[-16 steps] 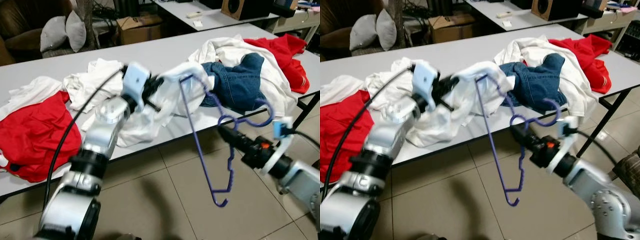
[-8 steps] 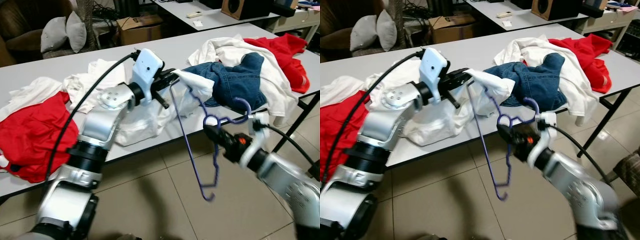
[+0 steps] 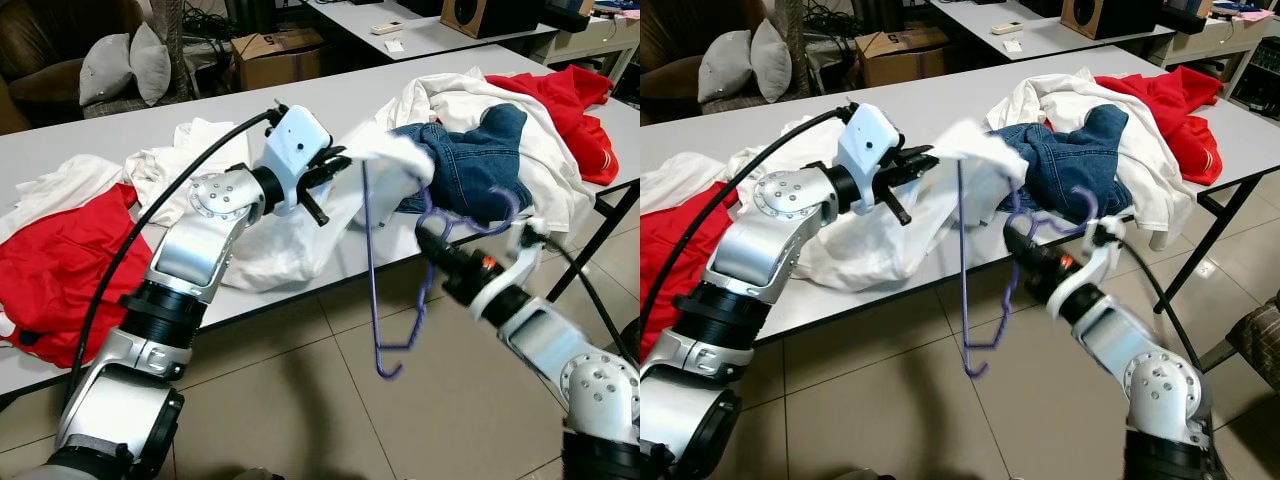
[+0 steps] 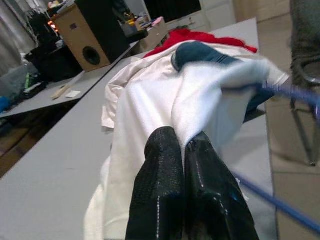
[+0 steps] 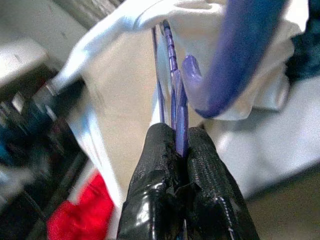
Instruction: Hang hanger
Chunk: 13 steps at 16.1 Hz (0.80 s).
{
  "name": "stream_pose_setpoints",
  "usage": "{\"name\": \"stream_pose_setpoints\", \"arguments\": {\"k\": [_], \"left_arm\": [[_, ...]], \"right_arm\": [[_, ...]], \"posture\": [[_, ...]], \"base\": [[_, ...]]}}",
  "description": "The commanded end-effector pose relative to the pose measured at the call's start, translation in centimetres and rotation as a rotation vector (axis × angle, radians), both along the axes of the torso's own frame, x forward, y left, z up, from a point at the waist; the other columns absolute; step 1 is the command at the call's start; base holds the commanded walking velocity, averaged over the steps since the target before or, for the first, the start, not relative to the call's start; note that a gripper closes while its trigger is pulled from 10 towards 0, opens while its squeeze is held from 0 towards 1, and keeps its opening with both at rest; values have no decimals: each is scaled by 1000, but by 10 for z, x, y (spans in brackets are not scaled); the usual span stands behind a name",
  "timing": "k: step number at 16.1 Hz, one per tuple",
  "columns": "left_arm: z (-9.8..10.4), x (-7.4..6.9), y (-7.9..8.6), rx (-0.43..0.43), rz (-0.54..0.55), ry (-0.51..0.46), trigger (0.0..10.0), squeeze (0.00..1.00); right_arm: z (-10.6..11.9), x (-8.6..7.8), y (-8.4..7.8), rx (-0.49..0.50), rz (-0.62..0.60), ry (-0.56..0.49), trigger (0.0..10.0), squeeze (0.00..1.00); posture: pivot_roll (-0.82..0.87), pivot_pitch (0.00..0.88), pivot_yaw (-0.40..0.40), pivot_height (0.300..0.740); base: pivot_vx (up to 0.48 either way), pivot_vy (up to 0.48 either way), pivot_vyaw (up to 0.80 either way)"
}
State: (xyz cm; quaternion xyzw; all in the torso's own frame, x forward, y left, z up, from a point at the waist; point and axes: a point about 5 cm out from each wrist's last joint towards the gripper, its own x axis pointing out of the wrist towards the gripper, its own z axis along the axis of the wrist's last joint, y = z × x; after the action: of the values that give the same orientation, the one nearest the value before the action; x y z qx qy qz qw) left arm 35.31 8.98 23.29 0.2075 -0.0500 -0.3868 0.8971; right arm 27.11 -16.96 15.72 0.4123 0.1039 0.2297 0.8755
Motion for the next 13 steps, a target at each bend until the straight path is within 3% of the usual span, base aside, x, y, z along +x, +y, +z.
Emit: {"name": "stream_pose_setpoints", "arguments": {"k": [1, 4, 9, 11, 12, 13], "left_arm": [[1, 2, 6, 40, 28, -22, 0, 0], [-2, 4, 6, 60, 33, -26, 0, 0], [-24, -5, -4, 129, -73, 16, 0, 0], [-27, -4, -1, 154, -62, 19, 0, 0], [-27, -2, 0, 167, -39, 4, 4667, 0], [-27, -1, 1, 164, -28, 5, 10000, 0]], "right_arm": [[9, 1, -7, 41, -47, -17, 10000, 0], [11, 1, 2, 41, -42, 10, 10000, 0], [6, 35, 2, 222, -114, 56, 10000, 0], [5, 39, 2, 229, -88, 59, 10000, 0], [5, 41, 2, 228, -85, 60, 10000, 0], [6, 42, 2, 231, -84, 61, 10000, 0]], "posture": [[-121, 0, 82, 740], [-122, 0, 83, 740], [-122, 0, 74, 740], [-116, 0, 65, 740], [-113, 0, 60, 740], [-111, 0, 57, 740]], "base": [[0, 0, 0], [0, 0, 0], [0, 0, 0], [0, 0, 0], [0, 0, 0], [0, 0, 0]]}}
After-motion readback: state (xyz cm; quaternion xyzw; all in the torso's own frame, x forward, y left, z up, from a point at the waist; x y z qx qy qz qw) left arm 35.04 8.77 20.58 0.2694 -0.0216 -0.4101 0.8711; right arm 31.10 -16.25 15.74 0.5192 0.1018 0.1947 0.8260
